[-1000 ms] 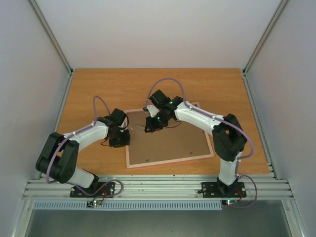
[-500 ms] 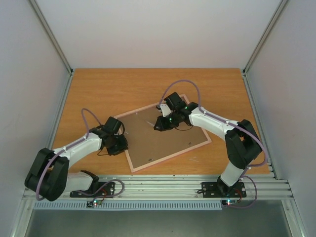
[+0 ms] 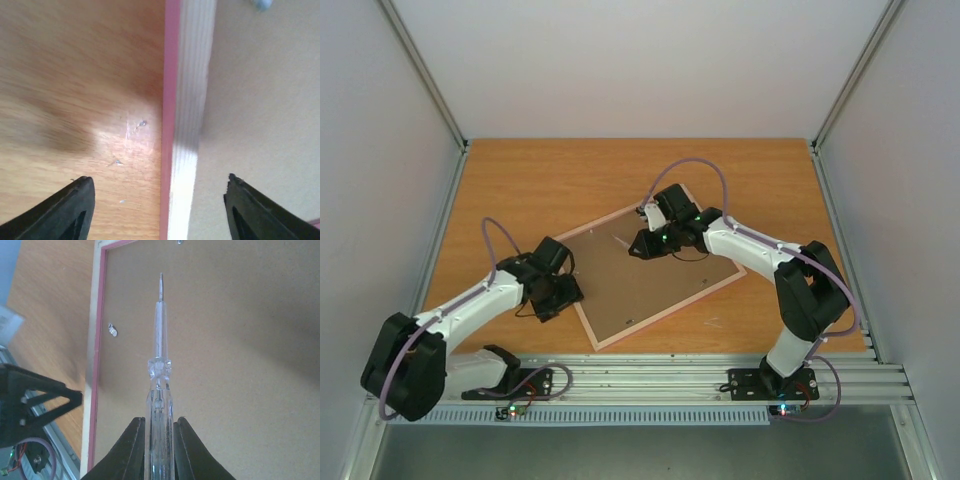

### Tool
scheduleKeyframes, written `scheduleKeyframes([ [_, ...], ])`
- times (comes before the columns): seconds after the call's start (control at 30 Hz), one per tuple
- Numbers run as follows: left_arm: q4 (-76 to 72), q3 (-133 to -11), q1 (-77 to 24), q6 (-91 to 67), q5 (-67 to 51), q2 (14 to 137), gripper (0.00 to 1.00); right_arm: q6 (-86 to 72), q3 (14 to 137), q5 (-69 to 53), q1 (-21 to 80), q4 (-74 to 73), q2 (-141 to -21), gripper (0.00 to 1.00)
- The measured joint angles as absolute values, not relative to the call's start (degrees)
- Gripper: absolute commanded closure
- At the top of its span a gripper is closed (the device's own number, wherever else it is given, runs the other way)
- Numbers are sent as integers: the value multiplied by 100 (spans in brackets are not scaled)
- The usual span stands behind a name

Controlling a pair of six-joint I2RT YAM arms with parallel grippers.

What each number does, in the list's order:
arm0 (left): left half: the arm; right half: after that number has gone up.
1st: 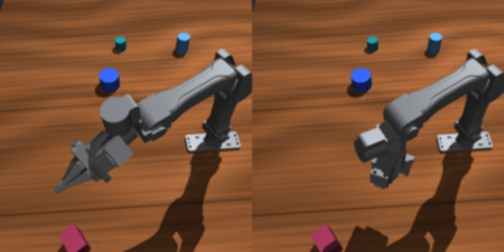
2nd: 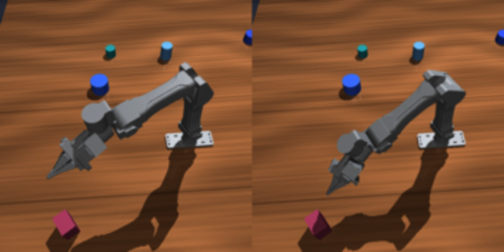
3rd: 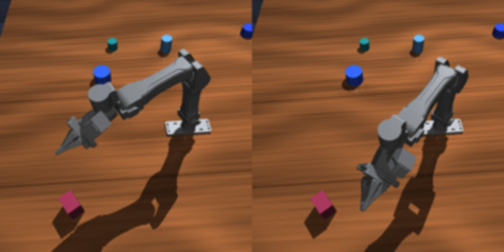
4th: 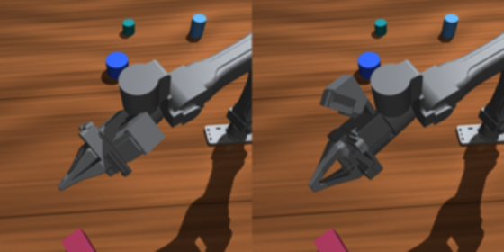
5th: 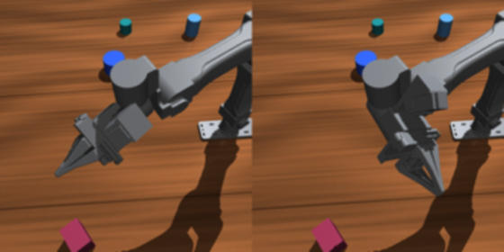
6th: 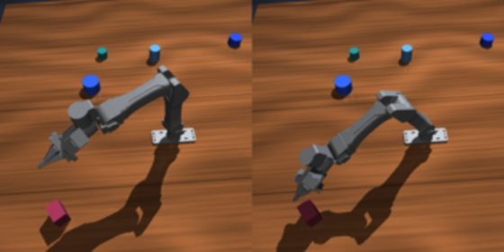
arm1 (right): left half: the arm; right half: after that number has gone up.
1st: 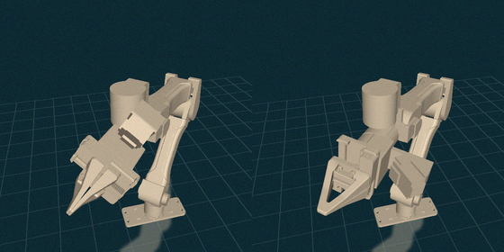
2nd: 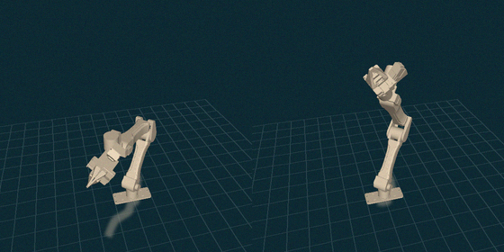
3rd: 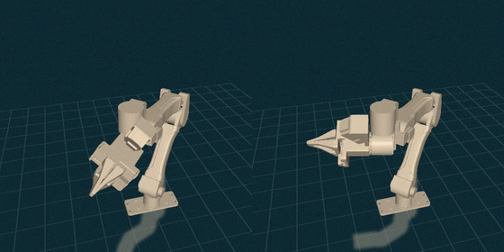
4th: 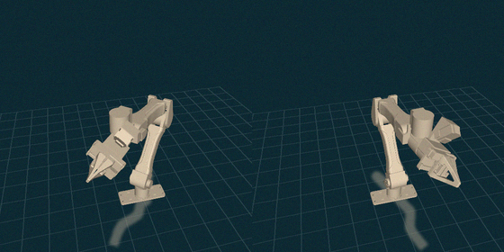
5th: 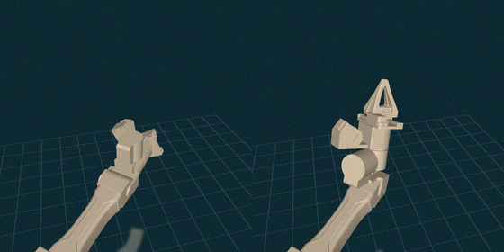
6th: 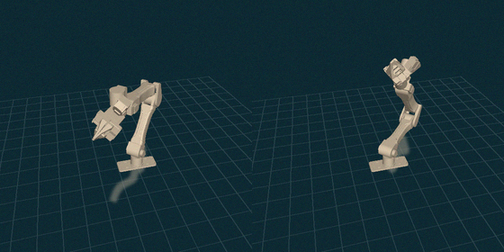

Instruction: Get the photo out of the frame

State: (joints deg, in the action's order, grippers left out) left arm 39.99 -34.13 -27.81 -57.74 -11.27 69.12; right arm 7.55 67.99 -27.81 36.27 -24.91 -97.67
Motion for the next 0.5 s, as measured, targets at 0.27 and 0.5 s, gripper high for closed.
scheduleKeyframes([
  [0.27, 4989, -5369, -2106, -3938, -56, 7592, 10, 755, 6716, -2783, 3531, -2346, -9767, 99],
  [0.5, 4958, -7100, -1509, -2139, 193, 9577, 8, 753, 6514, -2746, 3468, -2351, -9765, 99],
])
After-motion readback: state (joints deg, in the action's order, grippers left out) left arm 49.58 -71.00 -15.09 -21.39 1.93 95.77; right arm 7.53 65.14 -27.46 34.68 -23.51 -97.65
